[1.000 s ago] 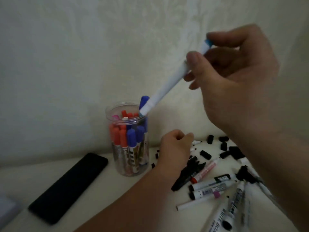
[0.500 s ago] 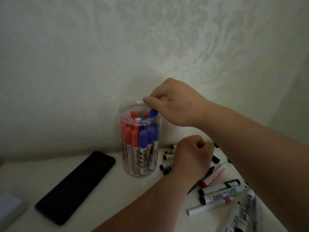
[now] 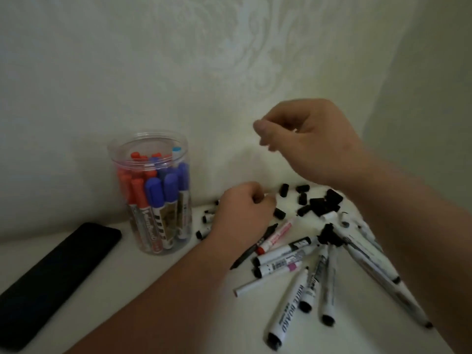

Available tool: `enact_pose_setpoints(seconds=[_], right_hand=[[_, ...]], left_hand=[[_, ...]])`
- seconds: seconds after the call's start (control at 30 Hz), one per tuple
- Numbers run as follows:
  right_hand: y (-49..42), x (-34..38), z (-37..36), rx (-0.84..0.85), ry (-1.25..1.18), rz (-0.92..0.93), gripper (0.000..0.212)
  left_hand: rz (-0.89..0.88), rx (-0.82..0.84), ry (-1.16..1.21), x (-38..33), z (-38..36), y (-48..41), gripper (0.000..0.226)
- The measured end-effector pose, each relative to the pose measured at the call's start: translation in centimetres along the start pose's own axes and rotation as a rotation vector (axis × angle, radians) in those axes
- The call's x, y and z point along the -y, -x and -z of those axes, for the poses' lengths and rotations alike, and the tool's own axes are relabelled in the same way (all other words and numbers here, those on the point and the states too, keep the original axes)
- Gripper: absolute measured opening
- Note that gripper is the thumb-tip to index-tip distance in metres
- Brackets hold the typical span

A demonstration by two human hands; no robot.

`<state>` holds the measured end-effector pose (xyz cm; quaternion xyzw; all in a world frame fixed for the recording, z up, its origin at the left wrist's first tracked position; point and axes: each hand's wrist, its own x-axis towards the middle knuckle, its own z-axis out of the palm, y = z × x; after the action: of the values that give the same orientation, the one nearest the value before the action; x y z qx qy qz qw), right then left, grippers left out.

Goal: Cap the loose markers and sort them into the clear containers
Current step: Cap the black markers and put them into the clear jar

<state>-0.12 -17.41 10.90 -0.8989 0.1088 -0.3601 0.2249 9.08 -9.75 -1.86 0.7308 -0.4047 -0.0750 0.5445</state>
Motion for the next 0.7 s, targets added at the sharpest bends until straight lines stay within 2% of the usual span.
enact_pose_setpoints(seconds=[0.1, 0.17, 0.3, 0.4, 0.5, 0.7], right_hand=[[4.6, -4.2, 3.4, 0.173, 0.109, -0.180, 0.019], [7.7, -6.8, 4.9, 0.256, 0.195, -0.307, 0.019], [12.8, -9.5, 6.5, 0.332, 0.192, -0.480, 0.025], [14.0, -9.9, 6.5, 0.471, 0.286, -0.527, 0.034], [13.8, -9.9, 5.7, 0.509, 0.333, -0.553, 0.042], [13.5, -8.8, 3.4, 0.541, 0.515, -0.504, 0.052]], left_hand=[[-0.132, 0.055, -0.057, -0.5, -0.3, 0.4, 0.040], [-0.200, 0.169, -0.121, -1.3, -0.6, 1.1, 0.040], [-0.245, 0.416, -0.270, -2.8, -1.4, 3.2, 0.027], [-0.339, 0.511, -0.590, -4.5, -1.7, 4.5, 0.037], [-0.319, 0.593, -0.810, -5.8, -1.3, 5.2, 0.049], [-0.163, 0.767, -0.884, -6.3, 0.1, 4.9, 0.046]])
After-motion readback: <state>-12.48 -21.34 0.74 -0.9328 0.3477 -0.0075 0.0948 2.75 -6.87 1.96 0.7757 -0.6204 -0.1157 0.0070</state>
